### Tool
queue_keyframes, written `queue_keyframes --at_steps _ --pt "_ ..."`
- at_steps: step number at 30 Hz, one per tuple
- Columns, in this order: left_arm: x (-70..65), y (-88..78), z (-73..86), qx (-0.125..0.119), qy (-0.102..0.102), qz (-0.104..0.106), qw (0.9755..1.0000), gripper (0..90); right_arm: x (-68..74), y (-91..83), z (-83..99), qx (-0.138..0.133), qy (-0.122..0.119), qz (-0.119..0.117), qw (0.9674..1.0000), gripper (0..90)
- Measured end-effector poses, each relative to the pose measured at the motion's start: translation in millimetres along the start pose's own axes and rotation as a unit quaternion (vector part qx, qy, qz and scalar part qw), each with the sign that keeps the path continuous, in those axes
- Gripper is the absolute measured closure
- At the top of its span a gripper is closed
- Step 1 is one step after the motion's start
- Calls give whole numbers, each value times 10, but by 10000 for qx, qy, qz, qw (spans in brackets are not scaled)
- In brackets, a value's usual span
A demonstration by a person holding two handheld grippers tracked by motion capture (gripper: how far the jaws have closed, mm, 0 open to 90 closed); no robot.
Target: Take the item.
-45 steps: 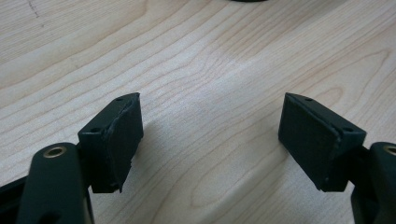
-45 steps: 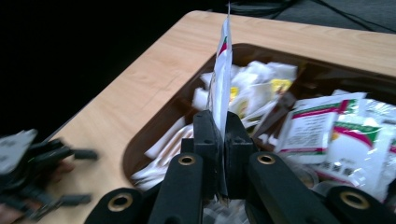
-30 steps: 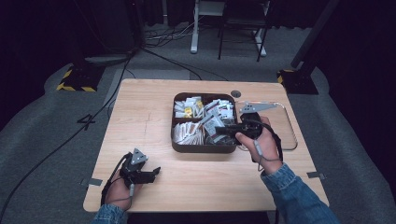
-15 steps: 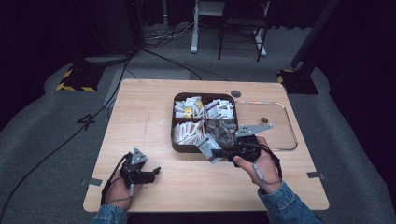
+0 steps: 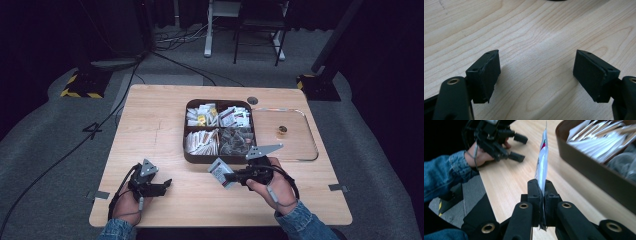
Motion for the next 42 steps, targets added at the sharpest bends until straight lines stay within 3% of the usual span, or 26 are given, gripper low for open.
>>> queue_keyframes --at_steps 14,25,29,30,31,34,39,42 --pt "0 0 0 0 2 -4 10000 226 108 280 234 609 -261 -109 9977 867" --pt "0 0 0 1 5 -3 10000 224 107 395 330 917 -252 -159 9953 842" --pt "0 0 0 2 6 -3 10000 224 128 429 353 973 -223 -243 9947 689" --pt "0 0 0 2 6 -3 10000 224 128 429 353 973 -223 -243 9947 689" --pt "0 -2 0 9 8 -2 10000 224 129 438 356 945 -225 -263 9949 620" --pt "1 -1 0 4 9 -3 10000 224 129 455 364 925 -328 -172 9950 539" --pt "1 -1 0 3 6 -1 10000 224 125 451 356 810 -344 -129 9960 493" --pt "1 -1 0 1 6 -1 10000 224 80 438 337 619 -429 22 9972 430"
Point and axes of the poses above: each handheld gripper's, and its own axes: y roughly forward along the jaws, z roughly out of its underside, x roughly to its left, the point moved 1 cm from there along y, roughly forward along the jaws, and after that the axes turned 11 degrees about z, right-handed, at the moved point
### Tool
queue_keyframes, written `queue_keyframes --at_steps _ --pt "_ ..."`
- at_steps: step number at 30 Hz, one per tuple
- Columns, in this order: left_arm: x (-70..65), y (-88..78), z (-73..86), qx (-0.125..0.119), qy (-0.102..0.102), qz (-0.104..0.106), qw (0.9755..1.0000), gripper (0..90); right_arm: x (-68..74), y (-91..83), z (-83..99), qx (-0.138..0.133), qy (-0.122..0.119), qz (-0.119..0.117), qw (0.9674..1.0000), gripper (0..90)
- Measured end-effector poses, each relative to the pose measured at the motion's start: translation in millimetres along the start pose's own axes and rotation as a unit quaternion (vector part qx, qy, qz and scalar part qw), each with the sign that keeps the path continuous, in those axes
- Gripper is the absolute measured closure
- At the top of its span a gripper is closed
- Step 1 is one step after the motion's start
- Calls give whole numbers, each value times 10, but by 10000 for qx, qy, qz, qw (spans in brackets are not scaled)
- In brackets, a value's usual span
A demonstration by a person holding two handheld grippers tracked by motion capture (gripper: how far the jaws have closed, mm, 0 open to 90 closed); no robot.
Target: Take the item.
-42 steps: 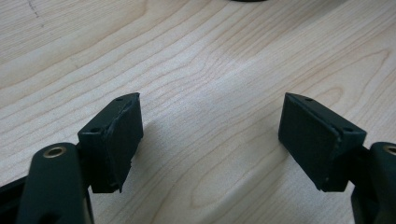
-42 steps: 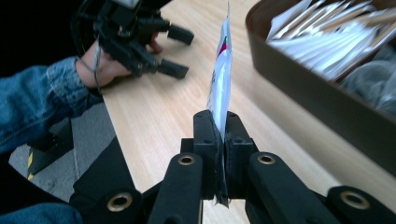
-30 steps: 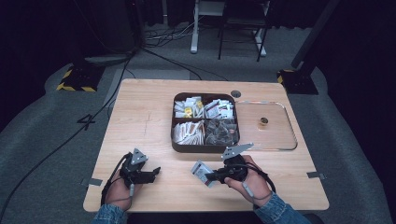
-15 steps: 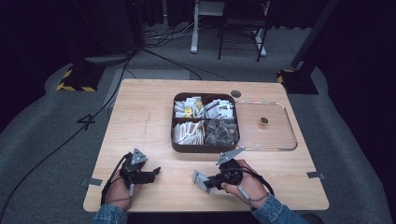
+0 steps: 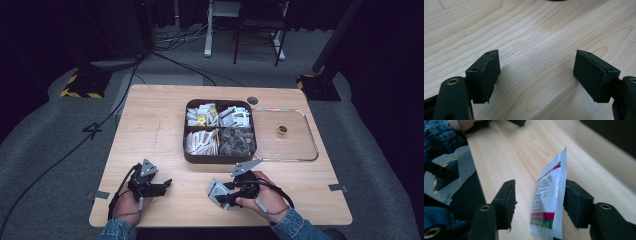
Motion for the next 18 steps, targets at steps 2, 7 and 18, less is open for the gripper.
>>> queue_keyframes --at_steps 2,7,18 --pt "0 0 0 1 -1 1 10000 224 -103 -15 5 -105 -57 438 9990 415" --pt "0 0 0 4 -7 7 10000 224 -195 -69 7 -319 -81 733 9968 414" --pt "0 0 0 2 -8 14 10000 224 -307 -317 -53 -853 112 658 9941 426"
Point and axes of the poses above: each handheld gripper's, and its own axes: y roughly forward along the jaws, z roughly out of its underside, x roughly to its left, the point moved 1 cm from there along y, roughly forward along the jaws, and after that the axes turned 11 degrees about z, right-handed, at the moved point
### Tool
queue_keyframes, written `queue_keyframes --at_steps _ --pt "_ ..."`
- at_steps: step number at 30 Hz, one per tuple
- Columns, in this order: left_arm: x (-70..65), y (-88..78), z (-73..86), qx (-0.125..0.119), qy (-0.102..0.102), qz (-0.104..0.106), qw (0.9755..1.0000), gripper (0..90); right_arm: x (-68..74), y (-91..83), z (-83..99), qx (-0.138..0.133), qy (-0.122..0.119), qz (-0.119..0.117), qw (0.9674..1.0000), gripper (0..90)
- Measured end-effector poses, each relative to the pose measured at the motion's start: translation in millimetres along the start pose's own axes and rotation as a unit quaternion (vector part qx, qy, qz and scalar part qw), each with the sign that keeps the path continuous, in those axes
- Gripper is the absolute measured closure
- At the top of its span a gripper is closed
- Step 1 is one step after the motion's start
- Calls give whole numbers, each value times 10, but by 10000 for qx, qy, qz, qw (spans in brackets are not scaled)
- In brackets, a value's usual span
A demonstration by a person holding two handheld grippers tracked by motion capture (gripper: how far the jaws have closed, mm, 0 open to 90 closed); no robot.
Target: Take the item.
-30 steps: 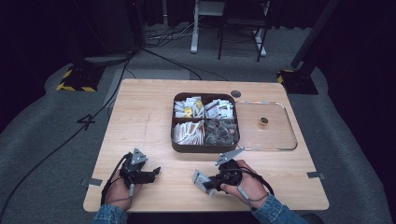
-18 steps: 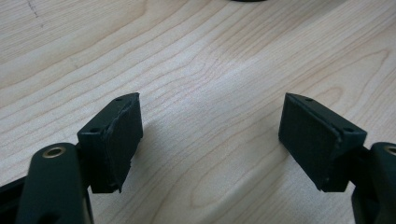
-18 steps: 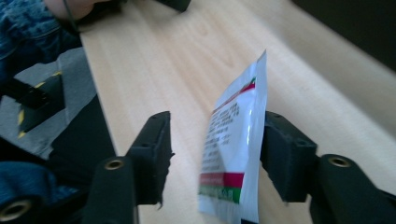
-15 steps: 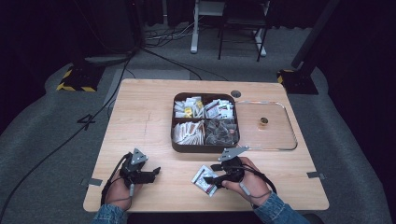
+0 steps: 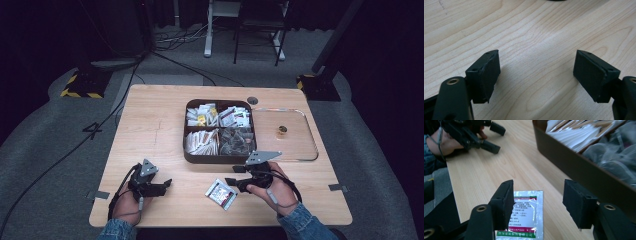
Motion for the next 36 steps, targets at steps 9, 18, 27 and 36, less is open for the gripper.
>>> queue_keyframes --at_steps 9,18,27,36 --pt "0 0 0 1 -4 -2 10000 223 -227 -344 -28 -287 182 270 9991 413" --pt "0 0 0 0 2 -13 10000 223 -465 -574 88 -358 291 581 9972 381" --pt "1 0 0 -1 10 -13 10000 224 -705 -678 258 -242 305 908 9951 354" --pt "0 0 0 0 3 -14 10000 223 -859 -591 514 74 475 1105 9927 341"
Point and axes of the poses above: each handheld gripper's, and its own axes: y roughly forward along the jaws, z roughly out of its underside, x roughly to its left, the point moved 1 cm from there along y, roughly forward along the jaws, and after that the axes turned 11 degrees about z, right-handed, at the moved point
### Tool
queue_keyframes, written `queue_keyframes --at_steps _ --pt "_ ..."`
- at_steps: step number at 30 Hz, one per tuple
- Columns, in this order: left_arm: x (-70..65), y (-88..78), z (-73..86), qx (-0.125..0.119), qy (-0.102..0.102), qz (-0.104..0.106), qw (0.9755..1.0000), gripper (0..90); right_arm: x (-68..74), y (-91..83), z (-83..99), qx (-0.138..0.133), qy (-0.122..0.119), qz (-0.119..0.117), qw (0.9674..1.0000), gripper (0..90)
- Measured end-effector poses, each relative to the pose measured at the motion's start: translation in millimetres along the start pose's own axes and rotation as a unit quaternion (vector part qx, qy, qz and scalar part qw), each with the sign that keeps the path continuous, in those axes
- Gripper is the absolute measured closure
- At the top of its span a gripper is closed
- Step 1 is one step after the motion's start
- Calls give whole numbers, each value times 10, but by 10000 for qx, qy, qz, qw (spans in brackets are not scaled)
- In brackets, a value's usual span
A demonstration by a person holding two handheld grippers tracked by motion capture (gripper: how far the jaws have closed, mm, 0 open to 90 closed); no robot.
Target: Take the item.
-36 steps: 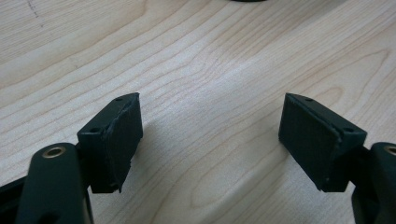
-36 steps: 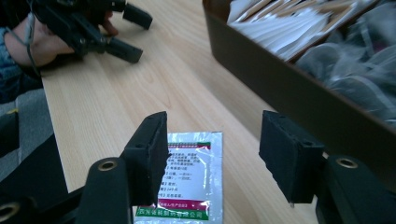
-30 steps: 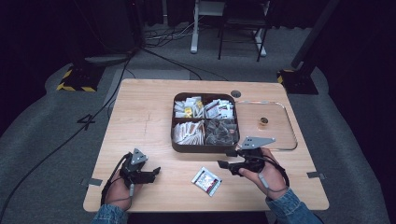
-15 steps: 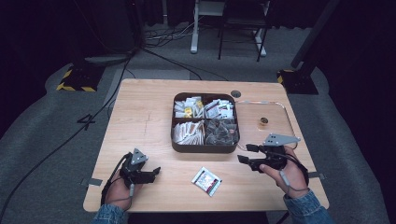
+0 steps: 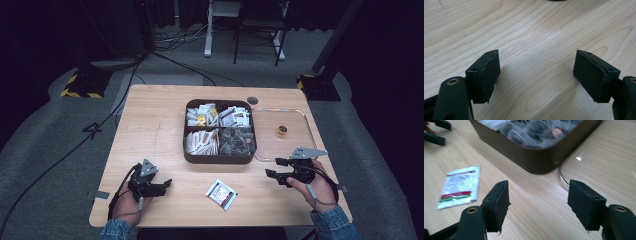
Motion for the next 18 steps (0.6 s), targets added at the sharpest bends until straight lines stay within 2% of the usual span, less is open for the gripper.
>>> queue_keyframes --at_steps 2,6,8,12,14,16,18 --pt "0 0 0 1 1 0 10000 223 -53 49 61 71 38 142 9999 341" --pt "0 0 -1 9 -1 5 10000 222 -112 175 198 185 150 224 9995 343" --pt "1 0 -1 8 3 1 10000 222 -119 222 251 205 121 284 9993 342" --pt "0 0 -1 10 0 2 10000 222 -132 297 331 301 -65 431 9986 342" --pt "0 0 -1 11 3 0 10000 222 -137 350 363 554 -277 453 9971 316" --pt "0 0 -1 9 3 0 10000 221 -127 380 387 409 -476 487 9968 269" --pt "0 0 -1 10 3 0 10000 221 -120 403 401 301 -477 435 9975 214"
Point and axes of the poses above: each handheld gripper's, and its own axes: y roughly forward along the jaws, z roughly out of its underside, x roughly to its left, the point moved 1 cm from there along y, roughly forward along the jaws, and after that the axes turned 11 degrees about z, right-handed, at the moved point
